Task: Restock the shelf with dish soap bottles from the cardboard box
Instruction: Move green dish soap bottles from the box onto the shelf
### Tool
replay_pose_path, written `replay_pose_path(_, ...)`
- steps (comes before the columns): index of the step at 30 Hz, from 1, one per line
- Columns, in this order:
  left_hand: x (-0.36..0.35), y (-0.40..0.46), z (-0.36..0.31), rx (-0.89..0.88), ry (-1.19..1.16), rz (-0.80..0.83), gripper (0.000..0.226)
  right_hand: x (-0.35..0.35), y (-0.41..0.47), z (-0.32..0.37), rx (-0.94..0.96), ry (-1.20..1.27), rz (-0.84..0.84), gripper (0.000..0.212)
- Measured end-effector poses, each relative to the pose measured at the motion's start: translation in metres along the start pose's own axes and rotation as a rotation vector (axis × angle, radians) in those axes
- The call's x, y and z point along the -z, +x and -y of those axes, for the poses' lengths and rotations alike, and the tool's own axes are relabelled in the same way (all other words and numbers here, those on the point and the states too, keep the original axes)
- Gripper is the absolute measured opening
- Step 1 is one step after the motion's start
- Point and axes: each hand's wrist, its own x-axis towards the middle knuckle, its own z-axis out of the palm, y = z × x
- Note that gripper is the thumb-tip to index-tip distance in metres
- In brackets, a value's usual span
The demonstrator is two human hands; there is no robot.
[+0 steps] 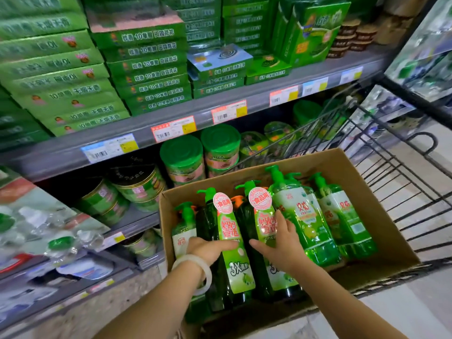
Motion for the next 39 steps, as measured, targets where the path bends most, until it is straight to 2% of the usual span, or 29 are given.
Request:
replay_pose_path(5, 0.005, -0.002, 0.002, -0.033, -0.087, -0.026, 0.077, 0.007, -0.002, 0.012, 0.108, -0.185, -0.07, 0.102)
replay_pose_path(8, 0.009, -0.009, 0.012, -0.042, -0.138, 0.007, 0.097, 0.008, -0.01, 0.02, 0.287, -0.286, -0.13, 0.093)
replay_pose_path(11, 0.02, -0.006, 0.022, -0.11, -0.187, 0.028, 0.122, 0.002, -0.015, 0.035, 0.393, -0.135, -0.04, 0.089)
replay_pose_path(13, 0.027, -0.009, 0.017, -0.15, -0.199, 0.052, 0.128, -0.001, -0.012, 0.045, 0.382, -0.036, 0.023, 0.093)
replay_pose_path(15, 0.034, -0.014, 0.008, -0.156, -0.249, 0.091, 0.135, -0.002, -0.008, 0.055, 0.307, 0.082, 0.09, 0.097)
replay_pose_path(18, 0.04, -0.021, -0.002, -0.172, -0.395, 0.142, 0.141, 0.003, -0.004, 0.067, 0.108, 0.366, 0.307, 0.092)
replay_pose_path(20, 0.043, -0.027, -0.01, -0.172, -0.489, 0.183, 0.137, 0.009, -0.004, 0.072, 0.025, 0.514, 0.463, 0.1)
replay_pose_path(22, 0.046, -0.033, -0.018, -0.196, -0.562, 0.227, 0.128, 0.015, -0.004, 0.075, 0.04, 0.575, 0.508, 0.104)
replay_pose_path(24, 0.049, -0.041, -0.025, -0.226, -0.592, 0.26, 0.111, 0.021, -0.003, 0.082, 0.076, 0.631, 0.51, 0.081)
replay_pose_path(26, 0.052, -0.05, -0.029, -0.259, -0.585, 0.277, 0.077, 0.023, -0.004, 0.088, 0.108, 0.66, 0.507, 0.069)
replay_pose_path(28, 0.058, -0.061, -0.031, -0.27, -0.577, 0.29, 0.053, 0.023, -0.005, 0.095, 0.134, 0.68, 0.51, 0.076)
replay_pose_path(30, 0.068, -0.067, -0.029, -0.29, -0.581, 0.279, 0.039, 0.018, -0.008, 0.103, 0.145, 0.687, 0.52, 0.095)
replay_pose_path(32, 0.082, -0.073, -0.024, -0.322, -0.578, 0.26, 0.031, 0.009, -0.015, 0.113, 0.164, 0.691, 0.528, 0.104)
replay_pose_path(39, 0.15, -0.099, 0.022, -0.41, -0.571, 0.152, 0.032, -0.04, -0.056, 0.171, 0.223, 0.686, 0.63, 0.087)
